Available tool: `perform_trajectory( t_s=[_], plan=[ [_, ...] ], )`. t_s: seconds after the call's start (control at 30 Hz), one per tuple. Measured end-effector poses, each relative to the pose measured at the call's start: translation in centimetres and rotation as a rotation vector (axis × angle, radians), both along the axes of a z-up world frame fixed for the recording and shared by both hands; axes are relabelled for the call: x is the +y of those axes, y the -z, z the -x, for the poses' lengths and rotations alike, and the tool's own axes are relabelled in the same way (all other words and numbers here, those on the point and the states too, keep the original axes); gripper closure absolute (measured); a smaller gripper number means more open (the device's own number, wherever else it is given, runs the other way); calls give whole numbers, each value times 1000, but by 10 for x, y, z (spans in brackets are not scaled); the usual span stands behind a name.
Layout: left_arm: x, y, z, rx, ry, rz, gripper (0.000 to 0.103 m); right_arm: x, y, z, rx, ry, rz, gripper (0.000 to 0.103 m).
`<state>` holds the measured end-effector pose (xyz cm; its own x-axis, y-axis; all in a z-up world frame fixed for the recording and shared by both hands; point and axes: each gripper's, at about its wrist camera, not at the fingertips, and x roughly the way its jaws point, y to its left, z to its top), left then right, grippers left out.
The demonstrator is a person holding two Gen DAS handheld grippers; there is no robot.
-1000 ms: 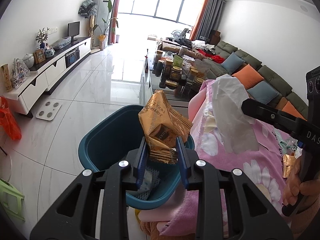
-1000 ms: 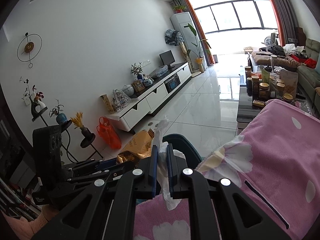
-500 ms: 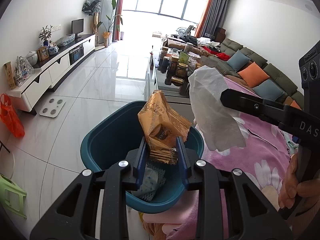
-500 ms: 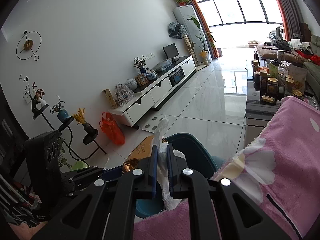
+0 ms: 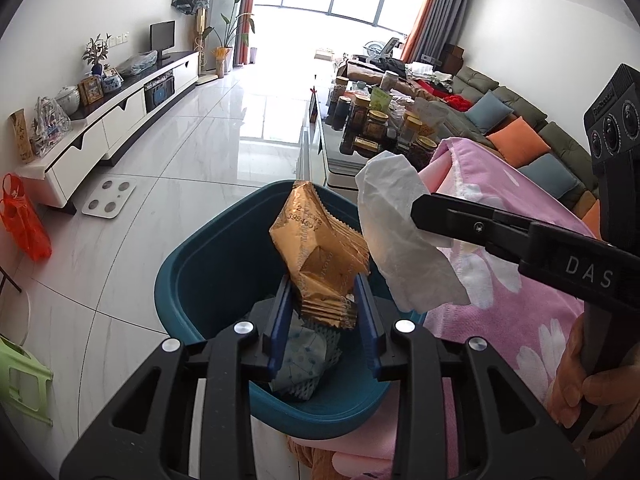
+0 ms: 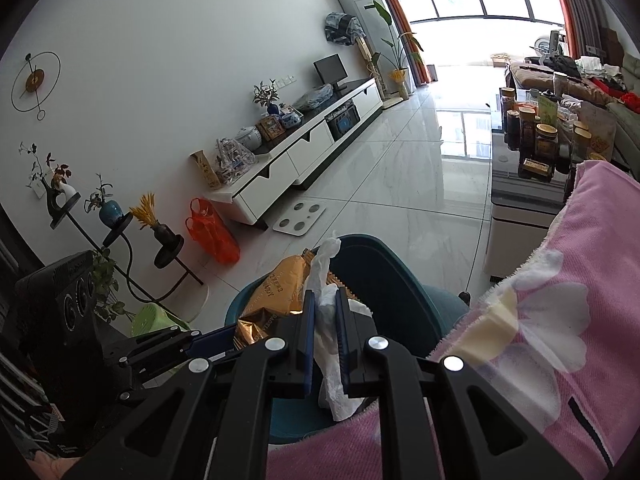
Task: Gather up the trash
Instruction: 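Open both tools over the teal bin to drop the trash, then move both open tools back over the table trash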
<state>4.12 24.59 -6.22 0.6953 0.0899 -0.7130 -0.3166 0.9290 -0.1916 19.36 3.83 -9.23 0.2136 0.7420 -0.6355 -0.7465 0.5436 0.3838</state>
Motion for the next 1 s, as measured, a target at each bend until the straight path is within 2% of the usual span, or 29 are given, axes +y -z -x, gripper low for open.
perform_trajectory(
  t_s=[0.3,0.47,0.7,0.77,0.83,1.0],
  plan=[
    [10,26,-15,30,6,43,67,2,6,-3,9,18,28,88],
    [13,29,-15,19,-8,58,62,-7,5,-5,16,30,17,86],
    [8,13,3,-46,4,40,53,-29,-9,4,-6,42,-19,79],
    [2,5,8,-71,21,30,51,-40,-16,7,-25,45,-30,71],
    [-7,-2,13,-98,51,28,46,-54,-22,13,-52,52,-39,70],
    [-44,-19,18,-156,168,29,42,-98,-35,27,-111,100,-54,66]
  ],
)
